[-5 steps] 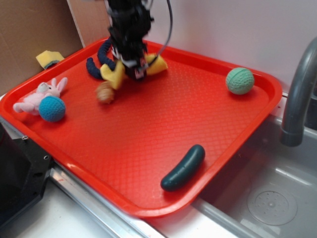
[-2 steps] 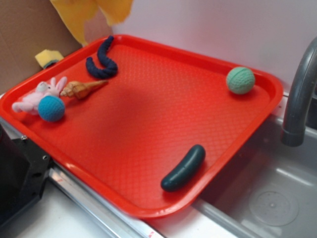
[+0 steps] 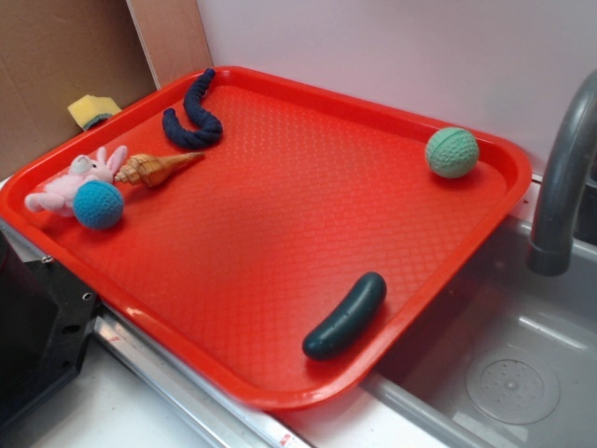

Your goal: Grab the yellow cloth.

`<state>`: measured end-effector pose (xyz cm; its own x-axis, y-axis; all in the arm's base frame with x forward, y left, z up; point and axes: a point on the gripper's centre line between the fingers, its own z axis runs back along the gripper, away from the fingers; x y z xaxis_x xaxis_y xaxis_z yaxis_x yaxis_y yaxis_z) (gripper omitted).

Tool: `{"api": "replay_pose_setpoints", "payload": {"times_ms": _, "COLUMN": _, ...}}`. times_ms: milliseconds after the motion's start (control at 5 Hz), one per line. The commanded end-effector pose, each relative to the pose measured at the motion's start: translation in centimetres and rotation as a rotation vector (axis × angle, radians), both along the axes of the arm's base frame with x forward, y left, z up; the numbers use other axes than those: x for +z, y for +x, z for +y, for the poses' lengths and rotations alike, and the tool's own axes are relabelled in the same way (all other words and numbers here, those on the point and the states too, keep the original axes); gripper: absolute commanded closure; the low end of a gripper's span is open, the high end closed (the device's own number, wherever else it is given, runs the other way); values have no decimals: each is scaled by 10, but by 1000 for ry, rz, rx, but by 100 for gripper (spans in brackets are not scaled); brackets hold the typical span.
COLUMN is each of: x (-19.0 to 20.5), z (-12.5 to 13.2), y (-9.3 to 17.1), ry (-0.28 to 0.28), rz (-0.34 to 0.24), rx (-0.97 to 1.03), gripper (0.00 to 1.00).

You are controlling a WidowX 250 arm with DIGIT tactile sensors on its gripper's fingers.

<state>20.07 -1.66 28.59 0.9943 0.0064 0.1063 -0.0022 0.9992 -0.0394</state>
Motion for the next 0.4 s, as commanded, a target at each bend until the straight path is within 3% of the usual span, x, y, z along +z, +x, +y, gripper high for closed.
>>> {"api": "replay_pose_setpoints", "payload": {"times_ms": 0, "x": 6, "z": -8, "y": 0, "ry": 12, "rz": -27, "rx": 3, "gripper": 100}}
{"api": "replay_pose_setpoints", "payload": {"times_ms": 200, "x": -3, "z": -6, "y": 2, "ry": 27, "rz": -8, "rx": 21, "gripper": 100}}
